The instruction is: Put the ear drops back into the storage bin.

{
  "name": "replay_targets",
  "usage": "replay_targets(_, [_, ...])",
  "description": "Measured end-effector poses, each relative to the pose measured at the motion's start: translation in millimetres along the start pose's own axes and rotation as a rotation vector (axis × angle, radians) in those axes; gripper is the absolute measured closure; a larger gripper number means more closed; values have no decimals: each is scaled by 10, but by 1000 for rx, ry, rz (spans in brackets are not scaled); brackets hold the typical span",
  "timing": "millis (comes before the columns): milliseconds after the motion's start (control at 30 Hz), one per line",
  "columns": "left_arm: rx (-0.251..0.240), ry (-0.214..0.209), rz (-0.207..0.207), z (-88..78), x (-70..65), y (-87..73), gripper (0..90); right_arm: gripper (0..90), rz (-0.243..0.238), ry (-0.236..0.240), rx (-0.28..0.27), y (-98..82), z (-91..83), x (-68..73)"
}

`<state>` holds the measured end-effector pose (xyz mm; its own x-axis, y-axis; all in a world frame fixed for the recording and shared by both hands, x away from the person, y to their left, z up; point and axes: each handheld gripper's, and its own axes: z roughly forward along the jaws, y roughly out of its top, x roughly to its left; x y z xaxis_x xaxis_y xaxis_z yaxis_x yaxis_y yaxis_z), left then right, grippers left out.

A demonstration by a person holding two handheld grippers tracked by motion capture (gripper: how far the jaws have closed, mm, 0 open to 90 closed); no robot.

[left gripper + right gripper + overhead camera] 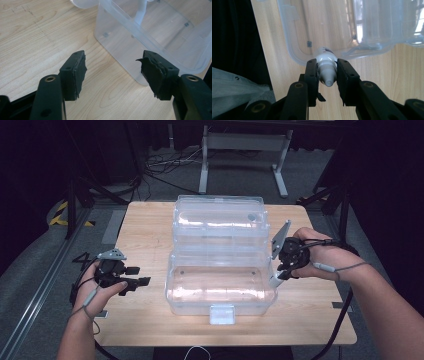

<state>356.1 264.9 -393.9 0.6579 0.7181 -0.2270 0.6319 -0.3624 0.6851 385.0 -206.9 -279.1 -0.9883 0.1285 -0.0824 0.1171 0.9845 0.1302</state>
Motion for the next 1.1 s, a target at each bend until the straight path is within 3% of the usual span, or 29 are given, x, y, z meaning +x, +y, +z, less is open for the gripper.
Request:
replay_targets(67, [0, 0, -1, 1, -2, 0, 370, 716, -23, 3, 4, 28, 14, -3])
replay_targets(567, [1, 0, -2, 2, -3, -1, 370, 716, -71, 44, 37, 205, 168, 62])
replay_targets(1100, [3, -2, -4, -1, 5, -4, 369, 716, -88, 86, 84, 298, 400, 72])
